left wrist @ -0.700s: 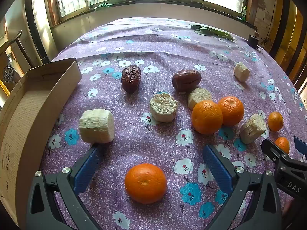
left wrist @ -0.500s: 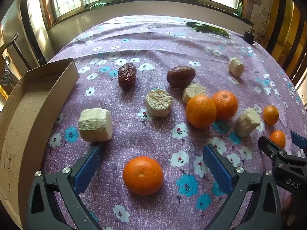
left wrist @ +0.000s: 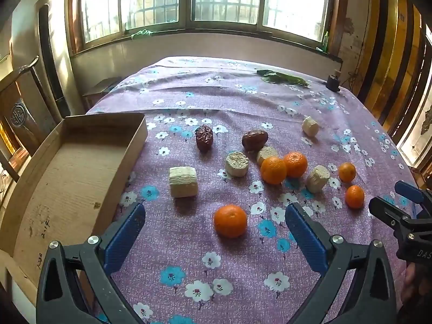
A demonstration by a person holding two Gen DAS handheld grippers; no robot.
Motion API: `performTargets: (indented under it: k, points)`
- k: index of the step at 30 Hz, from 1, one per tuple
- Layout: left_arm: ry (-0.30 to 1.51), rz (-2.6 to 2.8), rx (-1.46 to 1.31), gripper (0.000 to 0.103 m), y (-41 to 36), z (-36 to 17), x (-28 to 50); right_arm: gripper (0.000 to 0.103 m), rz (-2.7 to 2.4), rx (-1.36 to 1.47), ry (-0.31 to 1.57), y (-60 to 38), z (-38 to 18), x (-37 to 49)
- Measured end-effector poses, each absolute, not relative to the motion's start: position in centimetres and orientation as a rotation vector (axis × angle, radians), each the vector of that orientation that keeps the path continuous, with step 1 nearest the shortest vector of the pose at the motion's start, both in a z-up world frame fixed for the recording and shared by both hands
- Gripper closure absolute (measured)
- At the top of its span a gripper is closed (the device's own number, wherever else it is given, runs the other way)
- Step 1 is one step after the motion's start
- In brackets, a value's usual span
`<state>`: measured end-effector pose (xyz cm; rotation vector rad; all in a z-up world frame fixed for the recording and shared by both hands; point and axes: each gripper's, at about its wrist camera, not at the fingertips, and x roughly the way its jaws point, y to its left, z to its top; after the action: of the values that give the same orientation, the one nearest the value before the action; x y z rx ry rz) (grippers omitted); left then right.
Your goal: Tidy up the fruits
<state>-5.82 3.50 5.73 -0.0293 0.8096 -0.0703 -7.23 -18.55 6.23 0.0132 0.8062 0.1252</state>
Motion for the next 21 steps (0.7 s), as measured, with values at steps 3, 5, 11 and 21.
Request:
performTargets:
  k: [3, 5, 11, 21]
  points:
    - [0.794, -0.085, -0.023, 0.0, 4.2, 5.7, -6.5, 0.0, 0.154, 0.032, 0.802, -18.4, 6.4, -7.6]
    - [0.79, -0.1, -0.023, 0.0, 4.7, 5.8, -6.9, 0.0, 0.174, 0.04, 0.807, -18.3, 6.5, -7.6]
    - [0.78, -0.125, -0.047, 0.0, 5.7, 6.1, -7.2, 0.0, 0.26, 0.03, 0.792, -18.1, 7.5, -8.0]
    - [0.803, -0.186, 0.006, 0.0, 4.8, 5.0, -7.3, 0.0, 0.323, -0.03, 0.758, -17.8, 8.3, -8.5]
